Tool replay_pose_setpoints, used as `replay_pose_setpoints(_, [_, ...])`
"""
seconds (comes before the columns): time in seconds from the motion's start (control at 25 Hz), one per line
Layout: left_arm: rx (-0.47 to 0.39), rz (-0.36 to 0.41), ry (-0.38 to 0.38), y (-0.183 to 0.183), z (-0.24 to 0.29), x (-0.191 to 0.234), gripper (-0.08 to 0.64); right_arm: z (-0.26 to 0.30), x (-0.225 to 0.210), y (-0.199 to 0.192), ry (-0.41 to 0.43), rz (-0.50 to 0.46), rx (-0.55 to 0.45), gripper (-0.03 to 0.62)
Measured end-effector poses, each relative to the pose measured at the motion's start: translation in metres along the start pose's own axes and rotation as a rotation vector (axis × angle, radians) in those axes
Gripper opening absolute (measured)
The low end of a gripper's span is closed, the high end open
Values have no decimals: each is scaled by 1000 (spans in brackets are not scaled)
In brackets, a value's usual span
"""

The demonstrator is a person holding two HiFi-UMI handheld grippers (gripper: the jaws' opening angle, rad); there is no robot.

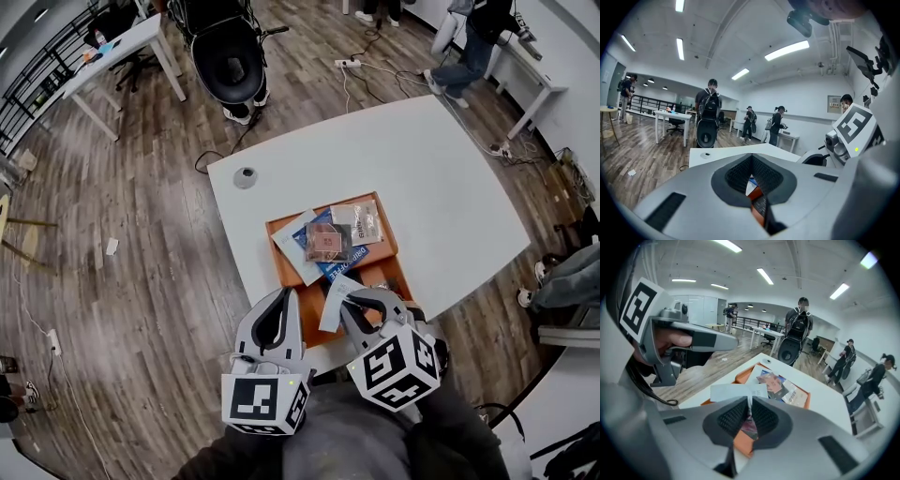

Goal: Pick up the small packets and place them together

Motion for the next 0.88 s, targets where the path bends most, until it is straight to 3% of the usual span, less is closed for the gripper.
replay_pose_setpoints(0.4, [-23,4,31,15,25,0,-5,-9,-46,23,-57,-15,-62,34])
replay_pose_setpoints(0.88, [51,-31,144,7,68,17,-5,25,-126,32,-60,34,-89,35])
Point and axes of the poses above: the fingertips, and each gripper's own axes: z forward along the fingers, x to its left, y out of its top, the point moved 4 cm from there along -z, backward along the fingers, and after that the axes turned 9 degrees about y, right-handed, at the moved point
